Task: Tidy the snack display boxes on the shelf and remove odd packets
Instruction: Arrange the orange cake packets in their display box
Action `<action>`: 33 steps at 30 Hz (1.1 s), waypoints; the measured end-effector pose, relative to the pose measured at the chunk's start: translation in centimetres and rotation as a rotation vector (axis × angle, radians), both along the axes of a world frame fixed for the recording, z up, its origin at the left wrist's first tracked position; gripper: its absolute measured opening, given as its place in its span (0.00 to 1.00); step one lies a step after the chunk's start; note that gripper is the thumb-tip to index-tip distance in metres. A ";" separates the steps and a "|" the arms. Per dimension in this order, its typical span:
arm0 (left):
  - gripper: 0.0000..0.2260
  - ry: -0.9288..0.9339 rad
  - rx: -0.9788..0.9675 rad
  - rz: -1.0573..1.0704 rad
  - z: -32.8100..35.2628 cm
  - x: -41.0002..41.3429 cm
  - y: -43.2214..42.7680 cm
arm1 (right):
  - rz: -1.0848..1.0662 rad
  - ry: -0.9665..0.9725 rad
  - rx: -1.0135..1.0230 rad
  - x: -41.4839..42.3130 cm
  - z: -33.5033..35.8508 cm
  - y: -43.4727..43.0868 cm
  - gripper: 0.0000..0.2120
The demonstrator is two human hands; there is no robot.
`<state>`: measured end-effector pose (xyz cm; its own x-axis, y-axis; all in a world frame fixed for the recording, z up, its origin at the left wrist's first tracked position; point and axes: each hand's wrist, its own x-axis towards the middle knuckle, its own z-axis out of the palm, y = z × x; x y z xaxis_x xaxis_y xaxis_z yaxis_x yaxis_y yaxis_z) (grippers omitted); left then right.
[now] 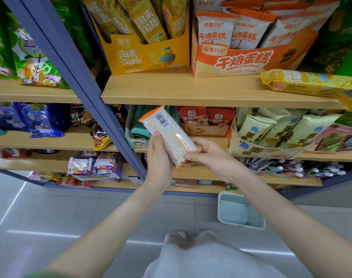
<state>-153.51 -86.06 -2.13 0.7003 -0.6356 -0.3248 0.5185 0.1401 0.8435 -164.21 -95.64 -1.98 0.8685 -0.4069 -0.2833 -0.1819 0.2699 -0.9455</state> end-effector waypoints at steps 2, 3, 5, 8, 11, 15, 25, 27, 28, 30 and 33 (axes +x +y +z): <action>0.17 0.023 0.003 0.031 -0.2 0.1 0.1 | -0.009 0.001 -0.072 -0.3 -0.1 -0.1 0.19; 0.17 0.043 0.003 0.051 -0.3 0.1 0.1 | -0.018 -0.007 -0.088 -0.5 -0.1 -0.1 0.19; 0.15 0.090 0.019 0.058 -0.2 0.1 0.1 | -0.026 -0.029 -0.080 -0.7 0.1 -0.2 0.18; 0.14 0.124 0.038 0.006 -0.7 0.3 0.2 | -0.009 -0.034 -0.088 -0.9 0.1 -0.6 0.16; 0.16 0.156 -0.036 -0.083 -0.9 0.9 0.7 | 0.028 0.022 -0.145 -1.4 -0.1 -1.3 0.16; 0.19 -0.087 -0.016 -0.282 -0.8 1.6 1.5 | 0.209 0.154 -0.283 -2.0 0.2 -2.5 0.23; 0.19 -0.462 0.136 -0.462 1.3 1.5 0.9 | 0.047 0.059 -0.437 -1.0 2.1 -1.5 0.28; 0.17 -0.466 0.132 -0.483 1.6 1.7 0.9 | 0.048 0.030 -0.369 -1.5 2.2 -1.6 0.26; 0.16 -0.468 0.132 -0.494 1.8 1.8 0.9 | 0.044 0.021 -0.352 -1.6 2.2 -1.6 0.25; 0.14 -0.464 0.138 -0.509 1.9 1.7 0.9 | 0.027 0.017 -0.345 -1.7 2.2 -1.5 0.25; 0.13 -0.469 0.148 -0.519 2.1 1.9 0.7 | -0.007 0.007 -0.306 -1.5 2.3 -1.4 0.24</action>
